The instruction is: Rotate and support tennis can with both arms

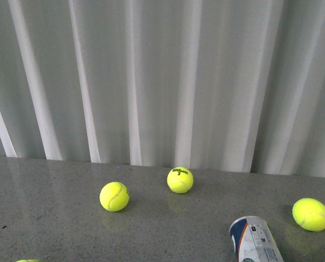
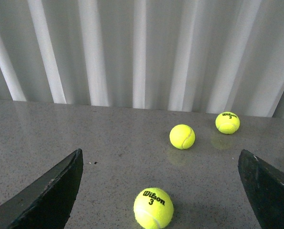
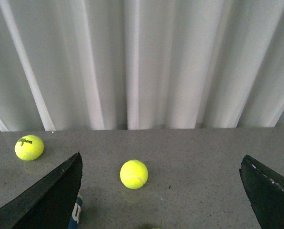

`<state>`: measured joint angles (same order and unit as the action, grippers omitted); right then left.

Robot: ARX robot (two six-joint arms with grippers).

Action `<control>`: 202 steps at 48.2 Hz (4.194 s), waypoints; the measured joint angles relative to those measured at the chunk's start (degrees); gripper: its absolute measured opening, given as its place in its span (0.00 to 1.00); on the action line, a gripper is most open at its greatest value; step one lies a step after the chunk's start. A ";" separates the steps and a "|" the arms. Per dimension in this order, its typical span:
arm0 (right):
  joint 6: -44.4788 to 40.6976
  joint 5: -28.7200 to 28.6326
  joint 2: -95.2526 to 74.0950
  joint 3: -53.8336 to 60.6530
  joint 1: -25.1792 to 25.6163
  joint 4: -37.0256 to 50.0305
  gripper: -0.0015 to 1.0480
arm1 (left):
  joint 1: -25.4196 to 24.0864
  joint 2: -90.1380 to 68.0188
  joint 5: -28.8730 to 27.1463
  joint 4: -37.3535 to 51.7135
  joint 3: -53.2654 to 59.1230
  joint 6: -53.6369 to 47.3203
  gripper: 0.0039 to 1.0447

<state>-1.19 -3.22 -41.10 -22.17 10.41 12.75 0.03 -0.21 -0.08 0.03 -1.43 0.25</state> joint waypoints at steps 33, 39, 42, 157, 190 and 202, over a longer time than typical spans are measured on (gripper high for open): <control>15.30 -9.99 -61.94 -33.18 -19.26 -24.96 0.93 | 0.00 0.00 0.04 0.00 0.00 0.00 0.94; 15.93 -10.84 -64.37 -31.98 -19.41 -23.91 0.93 | 0.00 0.02 0.02 0.00 0.00 0.00 0.94; 16.24 -11.02 -65.37 -31.43 -19.41 -23.43 0.93 | 0.00 0.00 0.02 0.00 0.00 0.00 0.94; -62.95 -4.50 -69.44 -21.27 -33.20 0.48 0.06 | 0.00 0.02 0.04 0.00 0.00 0.00 0.94; -63.69 -4.26 -70.29 -20.94 -33.14 1.64 0.79 | 0.00 0.02 0.04 0.00 0.00 0.00 0.94; -62.45 -4.15 -67.10 -20.52 -33.33 -0.90 0.93 | 0.00 0.02 0.04 0.00 0.00 0.00 0.94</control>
<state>-63.64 -7.38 -108.20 -42.70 -22.92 11.86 0.03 -0.19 -0.03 0.03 -1.43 0.25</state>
